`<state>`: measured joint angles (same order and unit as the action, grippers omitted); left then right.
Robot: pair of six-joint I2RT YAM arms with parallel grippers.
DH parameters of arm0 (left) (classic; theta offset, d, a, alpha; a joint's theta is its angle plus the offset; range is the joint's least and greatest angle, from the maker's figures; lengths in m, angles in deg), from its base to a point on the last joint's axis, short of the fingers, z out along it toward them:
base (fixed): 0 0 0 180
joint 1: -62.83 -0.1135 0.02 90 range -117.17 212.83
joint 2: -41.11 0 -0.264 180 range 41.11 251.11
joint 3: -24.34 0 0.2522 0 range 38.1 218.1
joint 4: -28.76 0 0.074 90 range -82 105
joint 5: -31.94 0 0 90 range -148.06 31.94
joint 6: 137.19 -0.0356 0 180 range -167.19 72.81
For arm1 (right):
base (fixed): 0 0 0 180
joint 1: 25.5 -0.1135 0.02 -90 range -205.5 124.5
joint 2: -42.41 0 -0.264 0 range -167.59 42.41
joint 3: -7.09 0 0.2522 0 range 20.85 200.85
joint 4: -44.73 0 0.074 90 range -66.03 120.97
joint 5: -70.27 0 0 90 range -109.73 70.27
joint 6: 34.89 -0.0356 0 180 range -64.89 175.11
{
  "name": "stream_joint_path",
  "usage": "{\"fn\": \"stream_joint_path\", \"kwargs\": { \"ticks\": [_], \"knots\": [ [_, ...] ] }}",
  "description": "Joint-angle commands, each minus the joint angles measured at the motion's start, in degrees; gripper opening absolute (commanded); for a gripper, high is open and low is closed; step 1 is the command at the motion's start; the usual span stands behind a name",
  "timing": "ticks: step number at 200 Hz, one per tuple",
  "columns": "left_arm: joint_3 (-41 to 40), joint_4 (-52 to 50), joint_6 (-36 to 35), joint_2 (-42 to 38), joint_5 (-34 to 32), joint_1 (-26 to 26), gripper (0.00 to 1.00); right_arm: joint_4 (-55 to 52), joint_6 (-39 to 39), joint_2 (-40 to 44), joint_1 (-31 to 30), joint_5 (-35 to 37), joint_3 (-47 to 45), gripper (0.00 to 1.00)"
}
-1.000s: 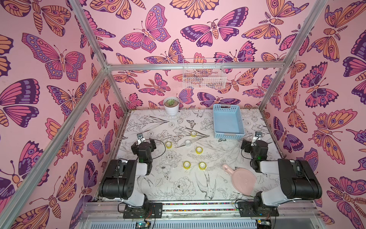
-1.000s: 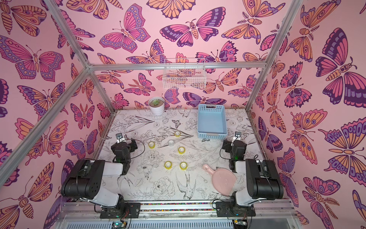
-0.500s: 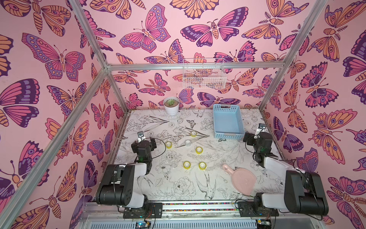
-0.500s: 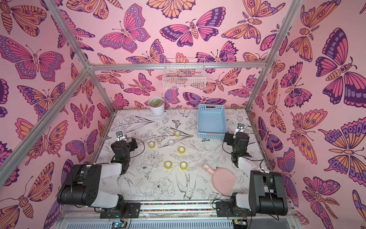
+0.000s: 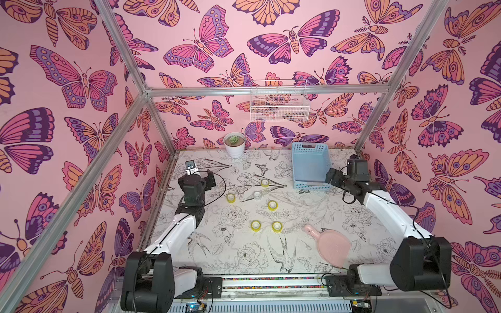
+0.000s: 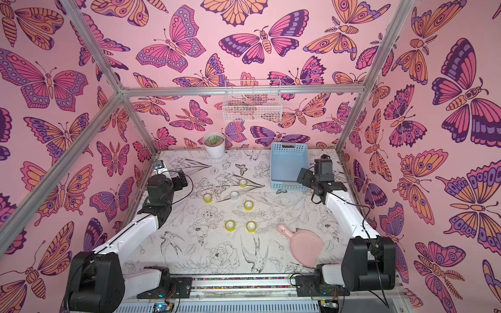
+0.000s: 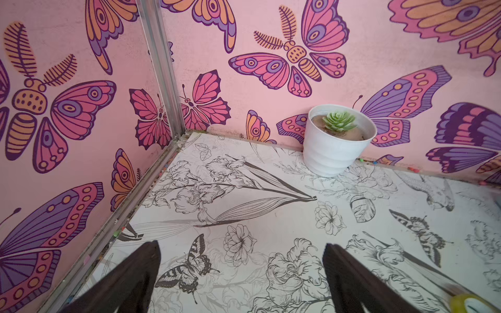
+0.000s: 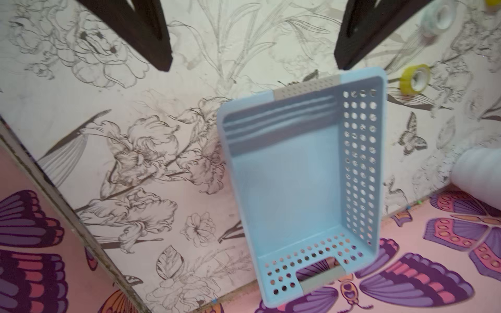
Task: Put the transparent tape into the storage box
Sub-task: Pick up the storage box at the center of the board.
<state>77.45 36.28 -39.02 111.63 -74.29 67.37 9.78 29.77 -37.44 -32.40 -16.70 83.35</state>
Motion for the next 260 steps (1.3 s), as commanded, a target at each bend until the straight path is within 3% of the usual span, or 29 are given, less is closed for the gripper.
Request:
{"fn": "stream_joint_path", "kwargs": {
  "ticks": [1, 11, 34, 47, 110, 167, 196, 234, 260],
  "knots": [
    [1.5, -4.0, 4.6, -1.7, 3.9, 0.1, 1.0, -4.0, -8.3, -1.2, 0.2, -6.8, 1.1, 0.99],
    [2.3, -4.9, 5.5, -2.3, 5.3, 0.1, 1.0, 2.9, -8.7, -2.0, -1.1, -10.8, 0.4, 0.99],
    [7.9, -14.2, 8.2, -2.4, 6.7, 0.1, 1.0, -12.4, 1.3, -15.6, -9.4, -5.0, 17.9, 0.99],
    [10.4, -18.2, 8.2, -2.0, 8.1, 0.2, 1.0, -14.9, 4.1, -21.7, -12.2, -3.9, 23.6, 0.99],
    [12.7, -24.9, 7.4, -5.9, 8.7, 0.6, 1.0, -15.9, 7.0, -39.4, -16.9, 0.0, 37.7, 0.93],
    [12.5, -25.5, 9.3, -5.9, 10.1, 0.6, 1.0, -17.6, 9.8, -44.6, -18.5, 1.4, 40.5, 0.64],
    [12.8, -24.8, 10.2, -4.3, 10.6, 0.6, 1.0, -19.4, 12.1, -42.7, -19.4, 2.4, 38.1, 0.28],
    [13.3, -23.1, 12.0, -2.3, 11.3, 0.5, 1.0, -21.8, 15.2, -37.0, -20.7, 5.0, 31.8, 0.0],
    [14.0, -22.4, 12.3, -1.2, 12.6, 0.7, 1.0, -22.7, 17.0, -30.8, -21.2, 5.8, 25.9, 0.0]
  ]
}}
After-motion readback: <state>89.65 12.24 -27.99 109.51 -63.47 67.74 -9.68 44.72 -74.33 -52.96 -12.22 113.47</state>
